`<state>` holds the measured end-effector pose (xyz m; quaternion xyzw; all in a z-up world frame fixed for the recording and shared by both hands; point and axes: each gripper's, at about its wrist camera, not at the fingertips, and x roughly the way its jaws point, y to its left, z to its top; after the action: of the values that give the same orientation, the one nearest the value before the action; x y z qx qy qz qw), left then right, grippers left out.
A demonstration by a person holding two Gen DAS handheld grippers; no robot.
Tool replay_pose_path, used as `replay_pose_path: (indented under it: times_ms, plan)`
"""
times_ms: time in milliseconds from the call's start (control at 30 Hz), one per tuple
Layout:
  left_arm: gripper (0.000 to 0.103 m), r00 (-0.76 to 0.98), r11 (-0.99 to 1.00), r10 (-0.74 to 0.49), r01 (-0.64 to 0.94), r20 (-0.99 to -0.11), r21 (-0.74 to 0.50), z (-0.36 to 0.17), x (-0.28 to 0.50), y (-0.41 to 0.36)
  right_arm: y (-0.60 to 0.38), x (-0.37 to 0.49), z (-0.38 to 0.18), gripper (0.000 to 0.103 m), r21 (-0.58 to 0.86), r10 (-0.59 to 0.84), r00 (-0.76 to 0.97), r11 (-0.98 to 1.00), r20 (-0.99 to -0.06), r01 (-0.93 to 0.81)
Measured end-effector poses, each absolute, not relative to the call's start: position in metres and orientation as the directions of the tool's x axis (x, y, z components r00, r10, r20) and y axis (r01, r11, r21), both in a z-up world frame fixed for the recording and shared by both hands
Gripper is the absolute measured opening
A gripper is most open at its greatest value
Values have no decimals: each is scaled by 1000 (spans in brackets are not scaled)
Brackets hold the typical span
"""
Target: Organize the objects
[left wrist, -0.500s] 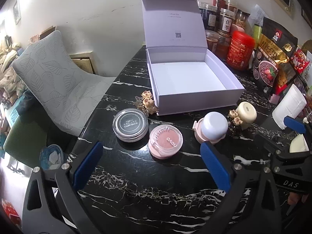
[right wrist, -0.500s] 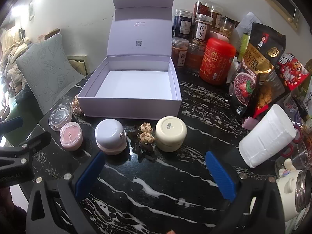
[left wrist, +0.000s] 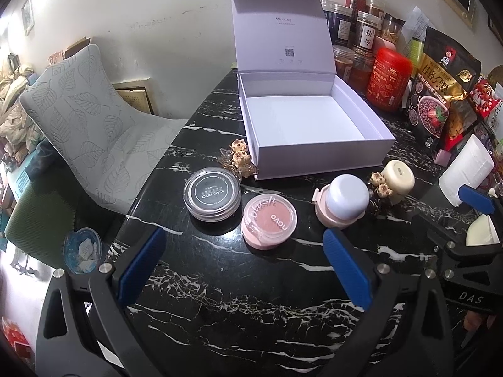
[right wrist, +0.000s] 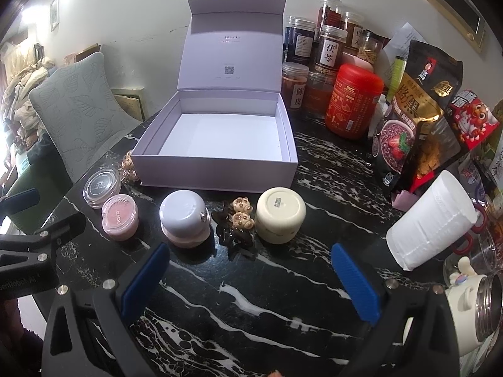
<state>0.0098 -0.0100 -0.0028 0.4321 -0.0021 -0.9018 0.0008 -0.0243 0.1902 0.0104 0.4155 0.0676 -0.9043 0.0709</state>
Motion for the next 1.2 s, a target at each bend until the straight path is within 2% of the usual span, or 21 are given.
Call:
replay_pose_path:
  times_ms: [1200]
  plan:
    - [101, -639, -1000, -3, -3, -769, 6, 2, 18, -7, 191, -18, 13, 103, -55, -83, -653, -980, -752, 189]
